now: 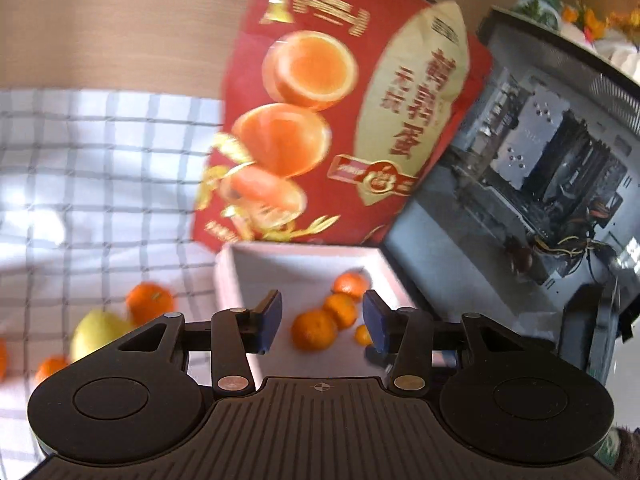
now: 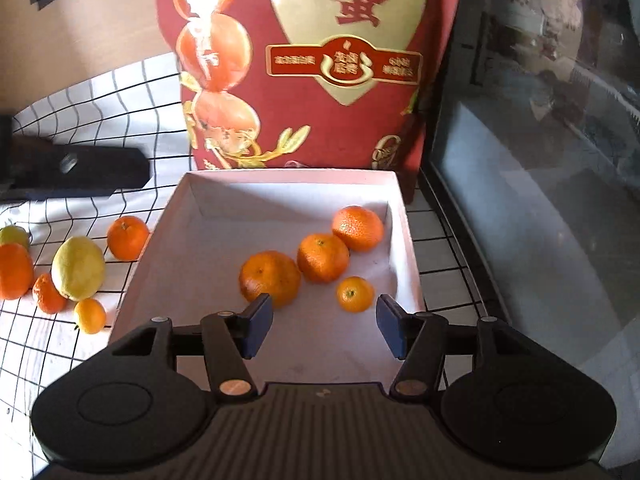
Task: Organize fruits
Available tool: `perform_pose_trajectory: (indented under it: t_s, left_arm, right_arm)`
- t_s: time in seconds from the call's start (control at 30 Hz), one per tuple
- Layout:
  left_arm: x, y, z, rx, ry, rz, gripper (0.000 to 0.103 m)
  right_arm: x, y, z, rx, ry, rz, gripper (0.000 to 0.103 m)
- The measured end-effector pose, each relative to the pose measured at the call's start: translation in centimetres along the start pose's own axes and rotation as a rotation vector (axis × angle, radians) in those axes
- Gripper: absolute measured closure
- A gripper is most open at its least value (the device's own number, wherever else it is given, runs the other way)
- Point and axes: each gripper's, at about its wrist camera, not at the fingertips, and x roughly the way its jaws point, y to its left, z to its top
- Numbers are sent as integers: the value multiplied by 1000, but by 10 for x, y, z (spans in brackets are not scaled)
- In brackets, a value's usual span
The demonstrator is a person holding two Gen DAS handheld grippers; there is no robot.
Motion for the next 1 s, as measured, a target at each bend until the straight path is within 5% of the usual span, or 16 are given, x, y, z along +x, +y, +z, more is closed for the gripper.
perform_pose_trajectory:
  t_s: [0.27,0.43,0.77,1.0]
  left_arm:
    - [-73,78,-57,-154,-7,199,54]
    - [-109,124,-86,-270,0,293,54]
    - [-158,154,-113,-305,-27,384,54]
    - [-168,148,-136,-264,14,393,54]
  right_arm:
    - [-16,34,-10,-68,-49,-37,39]
    - [-27,67,-13,-120,-74,12,37]
    - [-24,158,-15,-295,-81,164,36]
    - [4,197,-5,-305,-58,246,35]
